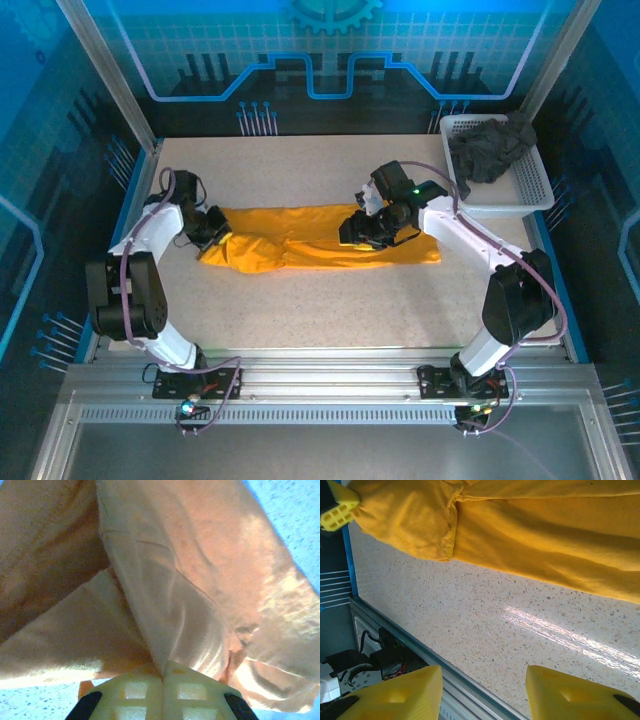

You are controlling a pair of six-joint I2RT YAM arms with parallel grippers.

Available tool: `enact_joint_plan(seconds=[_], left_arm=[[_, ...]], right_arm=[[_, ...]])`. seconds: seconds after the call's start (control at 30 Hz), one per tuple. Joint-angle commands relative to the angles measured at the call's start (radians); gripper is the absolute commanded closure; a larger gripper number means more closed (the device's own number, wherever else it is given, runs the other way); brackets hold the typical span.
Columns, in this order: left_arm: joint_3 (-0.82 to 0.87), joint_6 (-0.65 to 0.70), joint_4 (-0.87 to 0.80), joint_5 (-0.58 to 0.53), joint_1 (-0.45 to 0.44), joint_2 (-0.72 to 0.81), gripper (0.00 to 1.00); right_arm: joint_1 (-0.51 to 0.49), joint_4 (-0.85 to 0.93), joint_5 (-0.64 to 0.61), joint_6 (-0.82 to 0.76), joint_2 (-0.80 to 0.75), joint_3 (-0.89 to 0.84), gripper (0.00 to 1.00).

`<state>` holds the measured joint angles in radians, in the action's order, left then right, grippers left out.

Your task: Fold and stack the t-shirts

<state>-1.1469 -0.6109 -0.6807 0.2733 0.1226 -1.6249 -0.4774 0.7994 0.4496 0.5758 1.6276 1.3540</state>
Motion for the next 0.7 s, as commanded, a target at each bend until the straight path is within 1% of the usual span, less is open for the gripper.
enact_joint_plan(seconds=[0.0,0.1,0.2,0.33,0.53,0.57,0.67], left_arm=[[-0.104,-0.012,-0.119,-0.015,0.009,-0.079,1.00],[-0.197,-0.004,-0.186,0.003,0.012,-0.157,1.00],[-0.240,0.003,-0.227,0.032,0.012,-0.200,1.00],[-0.193,0.018,-0.234,0.028,0.012,-0.193,1.00],[-0.070,0.038,-0.208,-0.008,0.012,-0.168,1.00],[-0.057,0.041,-0.199,-0.010,0.012,-0.170,0.98],[-0.051,0.047,-0.181,-0.003,0.012,-0.176,0.86]], right_arm=[[0.003,0.011,0.008,-0.011,0.000,-0.004,0.51],[0.007,0.011,0.010,-0.013,-0.006,-0.012,0.51],[0.012,0.011,0.009,-0.013,-0.015,-0.023,0.51],[0.024,0.006,0.010,-0.012,-0.032,-0.044,0.51],[0.031,-0.002,0.016,-0.010,-0.034,-0.056,0.51],[0.031,-0.002,0.018,-0.010,-0.031,-0.054,0.51],[0.031,0.000,0.022,-0.010,-0.022,-0.039,0.51]])
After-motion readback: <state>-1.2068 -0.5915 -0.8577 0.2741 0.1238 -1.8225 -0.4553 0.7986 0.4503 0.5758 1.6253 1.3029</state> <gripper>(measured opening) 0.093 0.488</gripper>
